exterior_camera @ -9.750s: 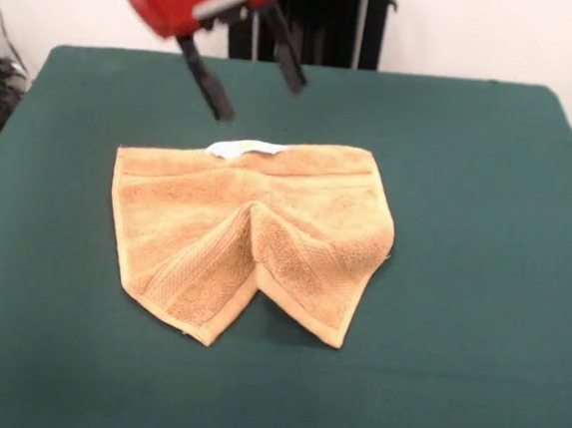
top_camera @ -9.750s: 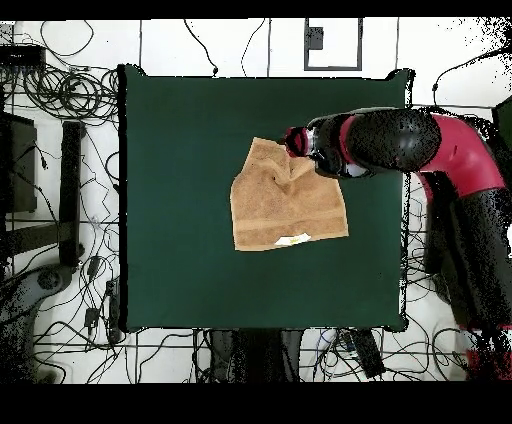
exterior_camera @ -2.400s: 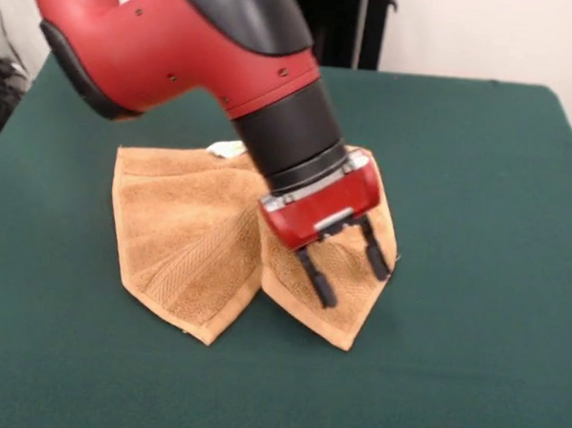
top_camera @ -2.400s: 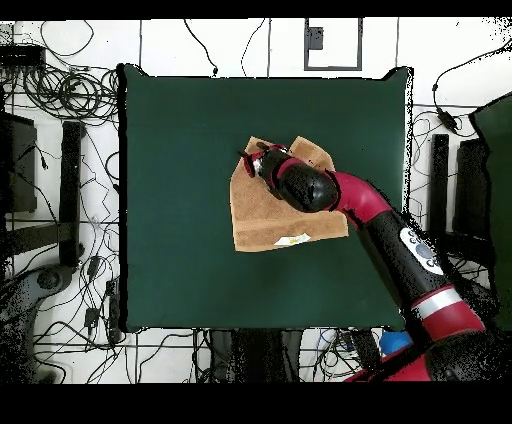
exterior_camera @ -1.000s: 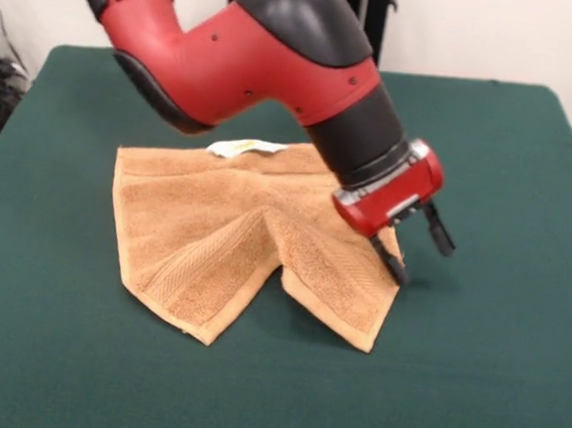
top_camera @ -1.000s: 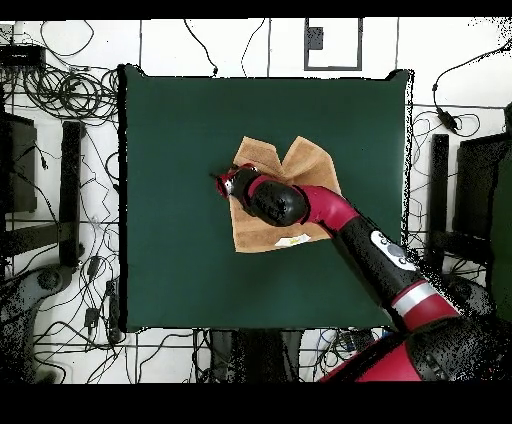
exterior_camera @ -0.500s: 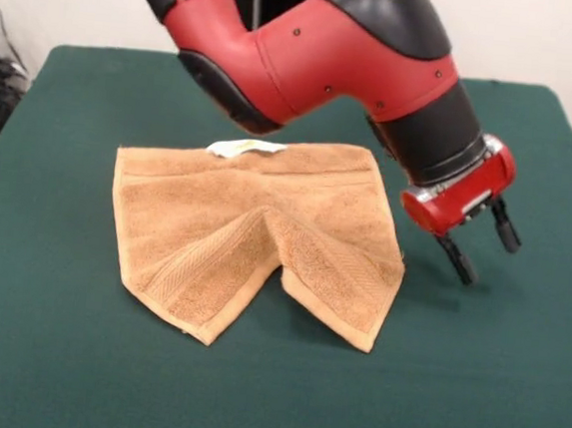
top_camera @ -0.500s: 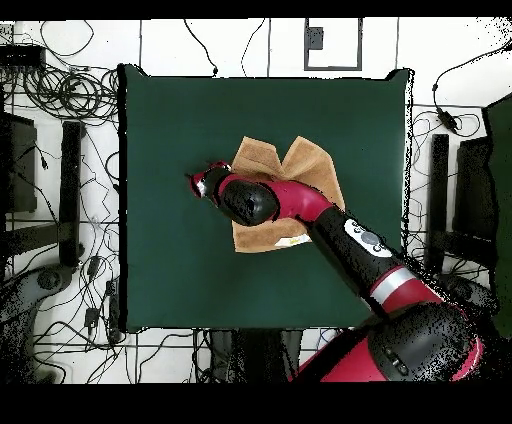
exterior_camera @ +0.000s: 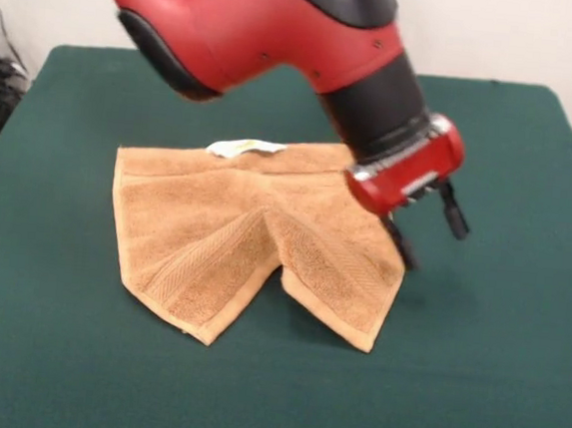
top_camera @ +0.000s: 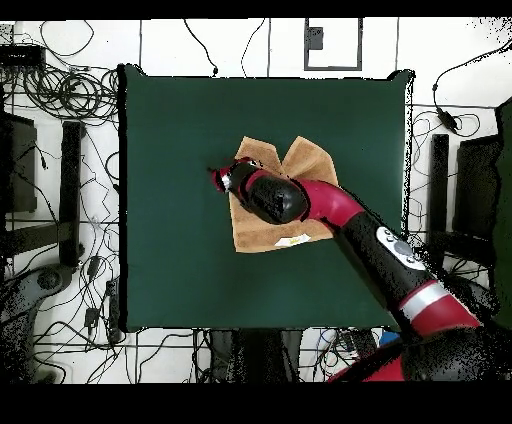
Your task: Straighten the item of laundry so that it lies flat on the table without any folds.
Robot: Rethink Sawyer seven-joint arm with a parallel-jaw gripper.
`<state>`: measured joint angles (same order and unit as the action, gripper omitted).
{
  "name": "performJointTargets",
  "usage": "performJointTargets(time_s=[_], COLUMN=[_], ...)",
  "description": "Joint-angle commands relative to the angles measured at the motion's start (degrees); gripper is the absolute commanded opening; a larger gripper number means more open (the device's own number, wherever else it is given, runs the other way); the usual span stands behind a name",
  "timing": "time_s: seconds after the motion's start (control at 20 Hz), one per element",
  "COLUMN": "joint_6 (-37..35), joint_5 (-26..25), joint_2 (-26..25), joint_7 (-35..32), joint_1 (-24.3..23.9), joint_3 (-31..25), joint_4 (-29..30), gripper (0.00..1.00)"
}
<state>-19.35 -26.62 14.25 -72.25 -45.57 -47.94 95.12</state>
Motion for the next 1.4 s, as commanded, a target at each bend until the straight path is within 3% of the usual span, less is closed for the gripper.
performJointTargets(time_s=[0.05, 0.5, 0.75, 1.0, 1.4], joint_6=[-14.9, -22.8, -19.3, -17.3, -16.3], joint_5=[4.6, 2.3, -2.3, -4.8, -6.8], joint_2=[6.0, 3.6, -5.0, -7.9, -8.3], joint_7=[-2.5, 6.2, 12.2, 13.4, 10.8], joint_1=[-2.3, -6.7, -8.4, -8.8, -7.9], joint_3=[3.7, 2.2, 1.2, 0.3, -0.8], joint_4=[2.0, -2.7, -7.5, -9.0, -9.1], gripper=[1.00, 1.00, 1.00, 1.00, 1.00])
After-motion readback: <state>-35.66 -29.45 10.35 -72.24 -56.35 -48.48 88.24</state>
